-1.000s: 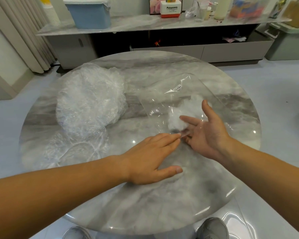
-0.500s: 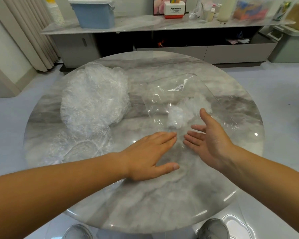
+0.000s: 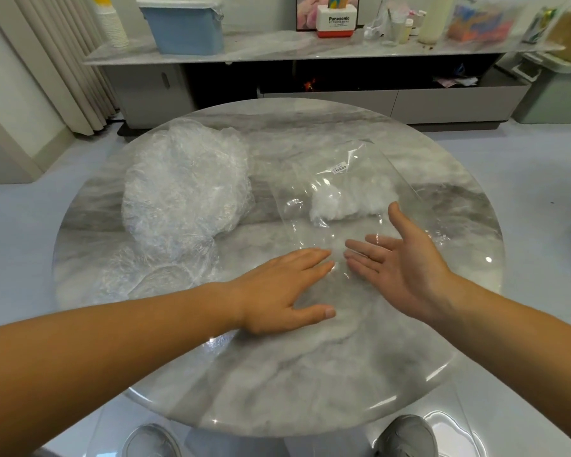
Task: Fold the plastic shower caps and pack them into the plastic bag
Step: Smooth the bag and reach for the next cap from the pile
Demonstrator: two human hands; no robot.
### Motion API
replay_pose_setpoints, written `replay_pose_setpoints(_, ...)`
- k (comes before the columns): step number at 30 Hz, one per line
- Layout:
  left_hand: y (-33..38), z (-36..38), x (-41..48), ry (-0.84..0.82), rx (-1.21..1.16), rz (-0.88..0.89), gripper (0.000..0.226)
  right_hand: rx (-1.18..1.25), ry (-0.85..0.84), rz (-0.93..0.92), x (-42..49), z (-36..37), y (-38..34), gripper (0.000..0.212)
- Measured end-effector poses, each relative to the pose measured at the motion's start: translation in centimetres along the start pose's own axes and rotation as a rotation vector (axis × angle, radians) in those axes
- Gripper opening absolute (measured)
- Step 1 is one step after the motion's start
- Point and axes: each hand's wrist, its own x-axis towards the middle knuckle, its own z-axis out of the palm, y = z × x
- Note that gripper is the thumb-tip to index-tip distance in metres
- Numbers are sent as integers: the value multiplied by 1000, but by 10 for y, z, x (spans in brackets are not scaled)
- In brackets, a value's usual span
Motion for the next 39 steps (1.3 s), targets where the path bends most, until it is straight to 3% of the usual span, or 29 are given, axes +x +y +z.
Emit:
replay_pose_setpoints(3,-2,-2,-9,-14,-24,11,78,-209,121,-39,-19,-5,3,57)
replay_pose_setpoints(6,-3,-5,-29,41,-31,4,72,-386,102,-86,-39,0,5,45)
replay_pose_setpoints(9,-6,-11,-58,116,-14,-122,65,-563,-36,-113,-48,21,15,46)
replay_pose_setpoints(14,-21,-12,-121,201,66,-484,63,-994,-334,-250,-53,50,49,41)
replay_pose_setpoints(18,-23,0,-158,89,129,-632,49,-1159,-482,-248,-51,75,73,46)
replay_pose_setpoints(22,-14,17,-162,-71,-61,-502,51,-1062,-448,-209,-41,86,81,37)
replay_pose_setpoints(26,14,27,-145,-84,-65,-319,63,-1007,-350,-258,-37,70,78,47)
replay_pose_setpoints(30,42,34,-122,-134,15,-148,67,-1086,-144,-382,-31,46,67,58)
replay_pose_setpoints(33,41,32,-108,-85,-54,-107,60,-1085,-77,-409,-28,33,55,51)
replay_pose_setpoints(35,30,27,-105,37,-94,-81,55,-1110,-89,-430,-31,27,51,51)
replay_pose_setpoints(39,-1,10,-118,185,-130,-77,49,-1274,-141,-613,-37,20,56,32)
